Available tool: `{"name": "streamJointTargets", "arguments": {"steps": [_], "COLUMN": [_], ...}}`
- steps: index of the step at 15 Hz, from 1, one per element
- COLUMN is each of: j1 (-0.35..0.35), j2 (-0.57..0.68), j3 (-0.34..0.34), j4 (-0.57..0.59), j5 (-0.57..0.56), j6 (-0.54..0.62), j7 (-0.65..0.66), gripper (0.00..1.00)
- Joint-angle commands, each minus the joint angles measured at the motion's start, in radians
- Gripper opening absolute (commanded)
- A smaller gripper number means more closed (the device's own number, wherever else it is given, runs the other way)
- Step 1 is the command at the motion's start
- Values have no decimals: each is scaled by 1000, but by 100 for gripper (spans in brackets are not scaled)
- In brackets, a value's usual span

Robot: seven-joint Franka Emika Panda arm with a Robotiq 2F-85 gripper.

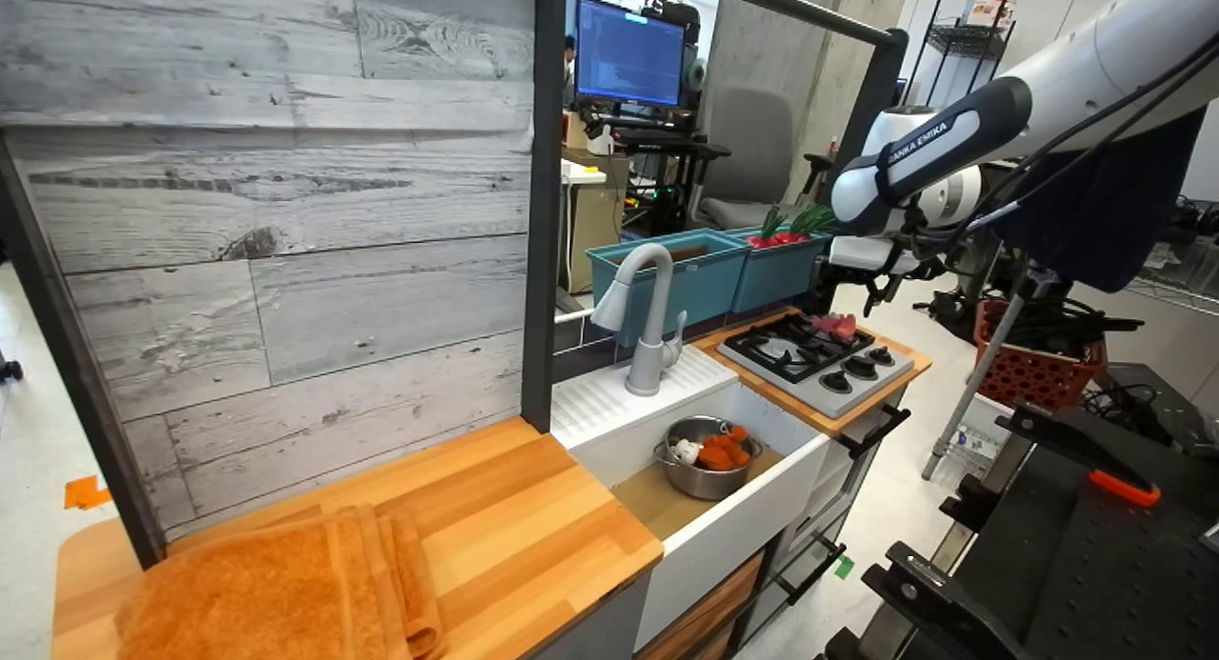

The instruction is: Put the three plush toys inside the silver pot in the sink, wipe the left side of the counter with the orange towel

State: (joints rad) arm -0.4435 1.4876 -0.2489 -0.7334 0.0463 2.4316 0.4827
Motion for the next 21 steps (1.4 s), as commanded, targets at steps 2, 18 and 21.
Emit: {"name": "streamJointTargets", "arguments": {"steps": [2,18,21], "j1": [0,-28,-51], "j2": [0,-174,-315], "j3": [2,235,304], "j4": [-7,-110,-260], "j5": [5,53,49], "j6": [10,-21,-60], "j7": [36,-300,-455], "gripper": [42,1,1]}}
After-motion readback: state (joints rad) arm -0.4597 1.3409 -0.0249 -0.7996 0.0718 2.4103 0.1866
